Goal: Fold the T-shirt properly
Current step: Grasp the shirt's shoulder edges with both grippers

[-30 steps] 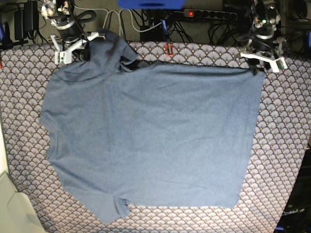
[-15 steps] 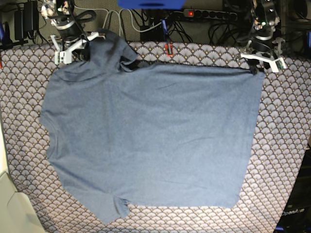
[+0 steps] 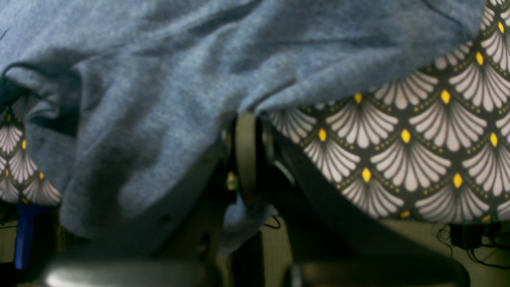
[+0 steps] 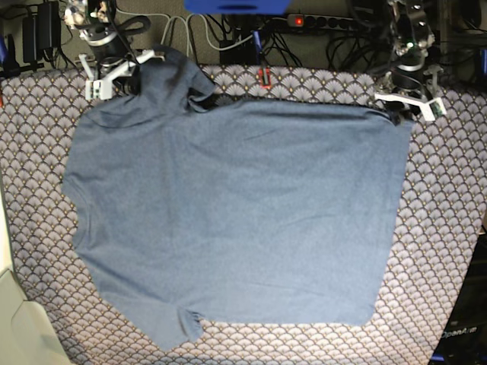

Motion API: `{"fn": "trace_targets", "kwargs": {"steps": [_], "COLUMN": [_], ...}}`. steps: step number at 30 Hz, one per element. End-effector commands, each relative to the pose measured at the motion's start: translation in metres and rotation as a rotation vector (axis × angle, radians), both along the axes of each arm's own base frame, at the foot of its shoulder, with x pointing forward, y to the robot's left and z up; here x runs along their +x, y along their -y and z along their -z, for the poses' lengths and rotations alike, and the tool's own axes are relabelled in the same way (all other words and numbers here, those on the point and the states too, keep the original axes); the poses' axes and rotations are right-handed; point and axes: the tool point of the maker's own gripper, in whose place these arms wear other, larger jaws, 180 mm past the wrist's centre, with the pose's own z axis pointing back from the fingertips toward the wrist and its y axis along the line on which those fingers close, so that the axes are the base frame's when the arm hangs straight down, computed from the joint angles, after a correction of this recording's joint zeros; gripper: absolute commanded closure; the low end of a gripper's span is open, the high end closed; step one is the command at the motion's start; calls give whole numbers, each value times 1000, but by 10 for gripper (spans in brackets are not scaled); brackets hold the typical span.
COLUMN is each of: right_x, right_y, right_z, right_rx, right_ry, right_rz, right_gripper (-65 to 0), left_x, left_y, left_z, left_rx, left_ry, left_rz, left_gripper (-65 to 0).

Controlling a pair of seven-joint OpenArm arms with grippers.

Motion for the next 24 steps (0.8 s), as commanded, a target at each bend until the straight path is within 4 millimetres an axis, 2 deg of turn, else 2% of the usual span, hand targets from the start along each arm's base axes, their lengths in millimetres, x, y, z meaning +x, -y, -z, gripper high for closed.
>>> {"fn": "trace_targets", "kwargs": {"steps": [1,9,15,17,22,24], "right_x": [-6,-6,-8,-10,-11,-11], "right_y": [-1,0,5,6,6,6], "right_z": [2,2,6,9,11,10], "right_rx": [-2,-3,-16,-17,-16,-17], "right_ry": [-20,-20,-37,-46,-52,-49], "right_rz": [-15,-16,-23,-22,-20,-21], "right_gripper": [0,0,0,0,0,0], "left_x": [7,5,5,5,5,4], "left_y": [-3,-3,-3,-3,-3,-3], "left_z": [-9,7,9,9,9,9], "left_rx": [14,-6,-7,-7,-7,-7], "left_ry": [35,-1,-3,-3,-3,-5], "left_rz": [5,-6,-7,-7,-7,-7], "left_gripper": [-298,-298,-292,-245,0,-16]}}
